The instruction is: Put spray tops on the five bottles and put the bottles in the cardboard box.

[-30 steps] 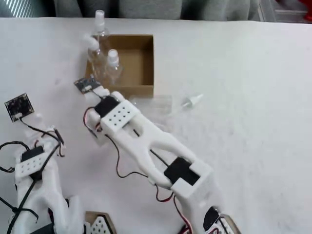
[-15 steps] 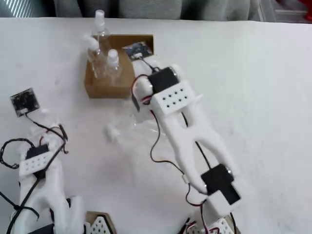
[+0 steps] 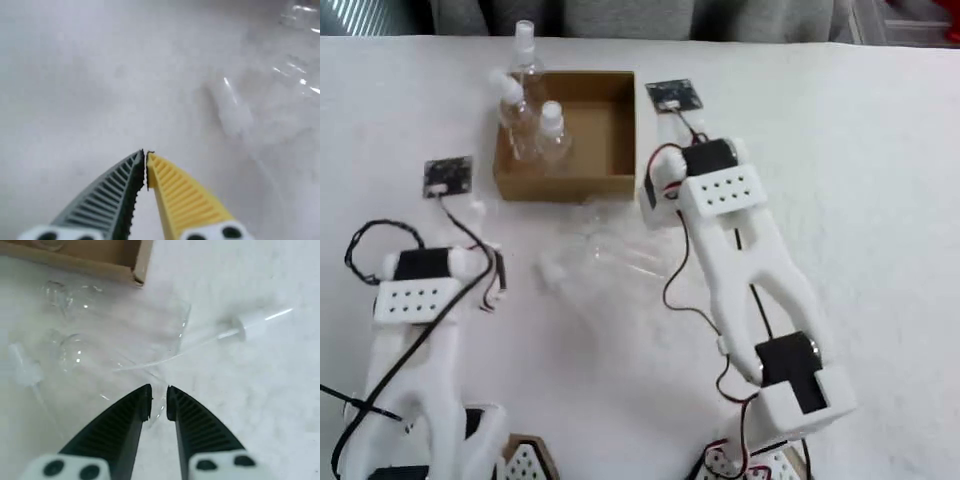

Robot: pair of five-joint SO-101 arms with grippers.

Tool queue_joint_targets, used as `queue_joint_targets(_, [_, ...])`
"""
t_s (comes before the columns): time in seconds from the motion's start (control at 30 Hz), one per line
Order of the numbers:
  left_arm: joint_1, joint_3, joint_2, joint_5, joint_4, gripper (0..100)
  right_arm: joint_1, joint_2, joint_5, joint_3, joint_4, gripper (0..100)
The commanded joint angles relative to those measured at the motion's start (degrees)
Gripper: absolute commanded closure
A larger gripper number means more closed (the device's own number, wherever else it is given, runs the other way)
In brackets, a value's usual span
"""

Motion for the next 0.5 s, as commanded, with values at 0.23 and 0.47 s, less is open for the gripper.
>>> queue_joint_targets(0.23, [8.3, -9.1, 0.1, 5.5, 1.5, 85, 3.4, 2.2, 0.8, -0.5, -3.7, 96.1])
queue_joint_targets(0.47, [10.0, -9.2, 1.5, 7.6, 1.2, 82, 3.4, 2.3, 0.8, -0.4, -3.7, 96.1])
